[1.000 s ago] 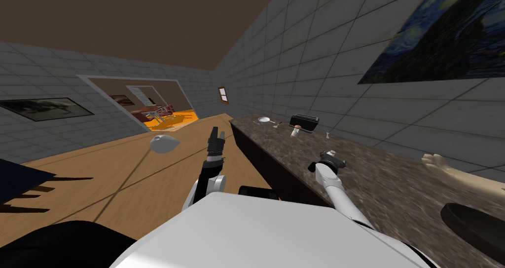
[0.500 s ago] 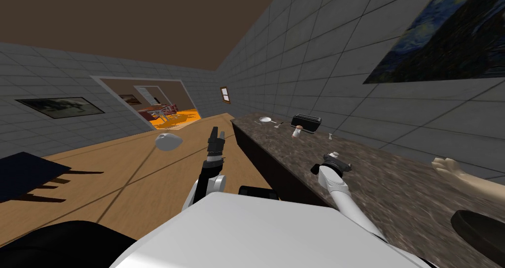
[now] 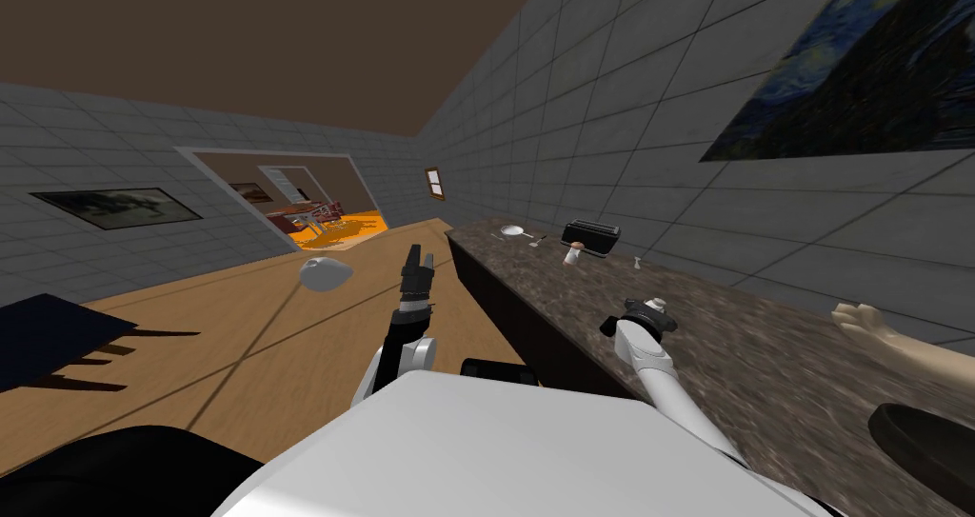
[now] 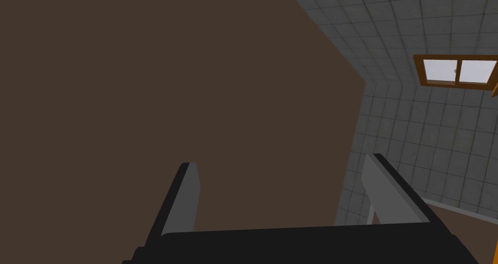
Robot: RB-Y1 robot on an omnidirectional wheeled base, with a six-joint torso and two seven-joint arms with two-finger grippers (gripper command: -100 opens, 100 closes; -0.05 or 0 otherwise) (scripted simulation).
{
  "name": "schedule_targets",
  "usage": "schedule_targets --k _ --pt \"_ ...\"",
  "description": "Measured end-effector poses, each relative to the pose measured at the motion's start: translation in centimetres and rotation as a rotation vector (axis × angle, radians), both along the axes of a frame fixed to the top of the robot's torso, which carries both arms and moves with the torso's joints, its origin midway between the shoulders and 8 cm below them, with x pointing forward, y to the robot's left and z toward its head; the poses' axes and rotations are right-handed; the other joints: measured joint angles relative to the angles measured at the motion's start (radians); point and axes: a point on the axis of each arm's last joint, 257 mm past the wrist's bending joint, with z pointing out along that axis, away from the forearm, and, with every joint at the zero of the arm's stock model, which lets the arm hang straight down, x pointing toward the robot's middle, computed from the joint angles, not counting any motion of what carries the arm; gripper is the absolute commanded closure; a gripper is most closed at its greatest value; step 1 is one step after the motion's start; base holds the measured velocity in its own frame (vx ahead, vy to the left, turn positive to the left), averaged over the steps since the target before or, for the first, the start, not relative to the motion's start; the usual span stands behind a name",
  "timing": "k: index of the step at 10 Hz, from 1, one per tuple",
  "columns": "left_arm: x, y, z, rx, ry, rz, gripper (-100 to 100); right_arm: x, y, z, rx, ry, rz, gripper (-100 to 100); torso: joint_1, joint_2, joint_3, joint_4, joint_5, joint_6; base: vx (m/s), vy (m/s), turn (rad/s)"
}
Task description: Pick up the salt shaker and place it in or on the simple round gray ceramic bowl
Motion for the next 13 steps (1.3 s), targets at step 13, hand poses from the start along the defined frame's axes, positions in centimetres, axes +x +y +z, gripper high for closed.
schedule_targets --k 13 --pt "0.0 0.0 0.0 0.000 0.000 0.000 0 8.1 5.6 -0.1 -0.002 -0.007 0.118 100 0.001 0.000 -0.001 -0.001 -0.001 0.000 0.002 0.013 -0.106"
